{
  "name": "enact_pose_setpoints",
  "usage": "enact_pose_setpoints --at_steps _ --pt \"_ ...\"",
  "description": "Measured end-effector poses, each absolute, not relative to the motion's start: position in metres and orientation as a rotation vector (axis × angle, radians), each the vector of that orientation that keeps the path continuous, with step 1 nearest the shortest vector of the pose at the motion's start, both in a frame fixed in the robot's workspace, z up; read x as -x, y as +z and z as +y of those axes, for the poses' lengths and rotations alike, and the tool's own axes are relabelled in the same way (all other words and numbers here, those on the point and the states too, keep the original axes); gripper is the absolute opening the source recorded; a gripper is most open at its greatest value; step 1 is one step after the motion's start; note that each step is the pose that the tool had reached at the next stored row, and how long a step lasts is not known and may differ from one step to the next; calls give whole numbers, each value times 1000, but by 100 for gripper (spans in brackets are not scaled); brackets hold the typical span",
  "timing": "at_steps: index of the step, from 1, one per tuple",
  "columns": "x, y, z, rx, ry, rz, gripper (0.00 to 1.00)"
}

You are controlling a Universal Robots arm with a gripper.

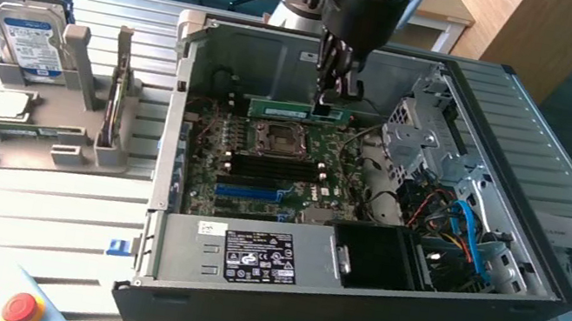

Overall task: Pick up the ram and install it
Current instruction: 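Insert the ram into the slot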

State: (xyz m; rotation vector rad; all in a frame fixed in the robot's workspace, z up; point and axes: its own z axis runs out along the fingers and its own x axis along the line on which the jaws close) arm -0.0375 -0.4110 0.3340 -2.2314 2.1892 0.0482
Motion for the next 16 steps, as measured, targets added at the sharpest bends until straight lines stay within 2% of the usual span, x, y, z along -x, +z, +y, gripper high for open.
enact_pose_setpoints --at_steps 16 --pt "38 329 -411 2165 47 2254 12"
